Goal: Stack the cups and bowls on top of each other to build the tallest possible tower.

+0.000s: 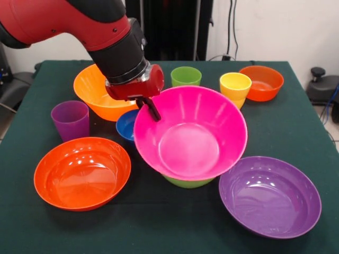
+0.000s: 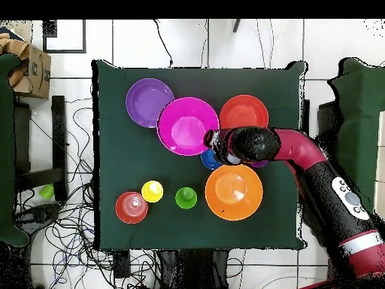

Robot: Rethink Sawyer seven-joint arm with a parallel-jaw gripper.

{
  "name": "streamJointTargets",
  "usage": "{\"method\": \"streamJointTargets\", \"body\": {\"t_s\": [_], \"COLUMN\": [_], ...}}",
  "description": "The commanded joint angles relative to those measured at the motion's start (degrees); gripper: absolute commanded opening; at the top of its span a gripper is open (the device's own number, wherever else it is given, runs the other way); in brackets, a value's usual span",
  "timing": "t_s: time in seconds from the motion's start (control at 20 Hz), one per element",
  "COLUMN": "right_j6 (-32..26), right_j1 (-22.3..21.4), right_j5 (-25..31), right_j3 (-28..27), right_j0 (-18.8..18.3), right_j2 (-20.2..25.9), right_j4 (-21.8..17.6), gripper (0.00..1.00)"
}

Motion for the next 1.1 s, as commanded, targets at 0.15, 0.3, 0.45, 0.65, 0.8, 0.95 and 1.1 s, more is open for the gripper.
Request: {"method": "streamJointTargets", "body": {"t_s": [0.15, 0.3, 0.45, 0.65, 0.8, 0.95, 1.1], "right_j6": [-14.4, -14.3, -15.1, -14.3, -12.9, -11.1, -9.2], "right_j1": [0.2, 0.0, 1.0, 1.5, 2.4, 2.3, 3.0], "right_j5": [1.6, 1.0, 1.5, -0.7, -4.9, -8.5, -13.4], "right_j3": [-3.5, -2.7, -4.2, -3.2, -2.4, -1.5, -1.4], "right_j0": [0.9, 0.5, 0.6, 0.1, 0.2, 0.5, 1.2], "right_j2": [-3.7, -3.3, -3.0, -2.5, -2.4, -2.7, -3.2], "right_j4": [-6.1, -6.5, -6.3, -6.4, -8.0, -9.8, -12.4], "gripper": [0.00, 0.00, 0.00, 0.00, 0.00, 0.00, 0.00]}}
